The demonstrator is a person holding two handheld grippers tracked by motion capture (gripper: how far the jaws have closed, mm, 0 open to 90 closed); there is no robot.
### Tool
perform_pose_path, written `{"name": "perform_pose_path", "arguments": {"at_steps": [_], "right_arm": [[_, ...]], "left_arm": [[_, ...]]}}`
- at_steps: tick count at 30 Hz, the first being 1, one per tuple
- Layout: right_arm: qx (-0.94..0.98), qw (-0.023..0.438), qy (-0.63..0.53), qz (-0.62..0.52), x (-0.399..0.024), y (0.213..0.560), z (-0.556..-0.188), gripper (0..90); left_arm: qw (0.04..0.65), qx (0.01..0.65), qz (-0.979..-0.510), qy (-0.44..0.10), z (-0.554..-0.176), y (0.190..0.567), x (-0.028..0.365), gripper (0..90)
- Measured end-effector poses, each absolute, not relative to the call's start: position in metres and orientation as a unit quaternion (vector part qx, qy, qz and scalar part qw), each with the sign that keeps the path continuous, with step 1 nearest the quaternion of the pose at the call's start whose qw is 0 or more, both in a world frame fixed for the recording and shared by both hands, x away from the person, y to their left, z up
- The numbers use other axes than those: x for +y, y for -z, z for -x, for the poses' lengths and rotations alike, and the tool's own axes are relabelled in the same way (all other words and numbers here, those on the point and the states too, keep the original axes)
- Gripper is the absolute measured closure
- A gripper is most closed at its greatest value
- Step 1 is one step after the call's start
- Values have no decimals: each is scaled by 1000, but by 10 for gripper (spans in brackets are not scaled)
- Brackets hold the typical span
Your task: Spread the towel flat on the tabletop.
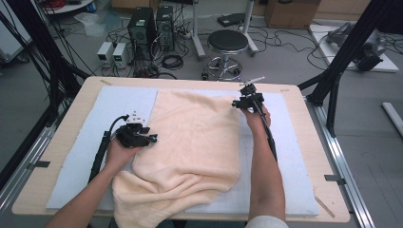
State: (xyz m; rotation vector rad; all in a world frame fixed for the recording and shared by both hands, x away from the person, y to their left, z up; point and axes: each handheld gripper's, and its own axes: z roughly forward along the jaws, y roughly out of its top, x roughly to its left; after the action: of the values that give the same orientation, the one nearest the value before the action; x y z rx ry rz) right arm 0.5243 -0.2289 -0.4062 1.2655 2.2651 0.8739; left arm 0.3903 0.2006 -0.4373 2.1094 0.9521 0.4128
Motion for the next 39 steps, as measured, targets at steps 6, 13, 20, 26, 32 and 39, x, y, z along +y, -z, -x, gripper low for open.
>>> {"name": "perform_pose_path", "arguments": {"at_steps": [6, 13, 20, 26, 32, 39], "right_arm": [[843, 185, -302, -404, -212, 401, -504, 552], [862, 162, -329, -349, -196, 388, -461, 506], [852, 150, -375, -333, -201, 368, -420, 475], [851, 139, -391, -322, -206, 363, -383, 428], [863, 131, -395, -286, -201, 363, -342, 403], [867, 112, -404, -271, -199, 381, -306, 389]], "left_arm": [[391, 358, -834, -156, -385, 433, 199, 491], [414, 328, -835, -151, -369, 418, 198, 475], [431, 308, -833, -158, -345, 402, 207, 469], [436, 287, -838, -158, -317, 397, 216, 450], [445, 264, -843, -147, -290, 398, 219, 448], [441, 248, -852, -134, -270, 401, 220, 444]]}}
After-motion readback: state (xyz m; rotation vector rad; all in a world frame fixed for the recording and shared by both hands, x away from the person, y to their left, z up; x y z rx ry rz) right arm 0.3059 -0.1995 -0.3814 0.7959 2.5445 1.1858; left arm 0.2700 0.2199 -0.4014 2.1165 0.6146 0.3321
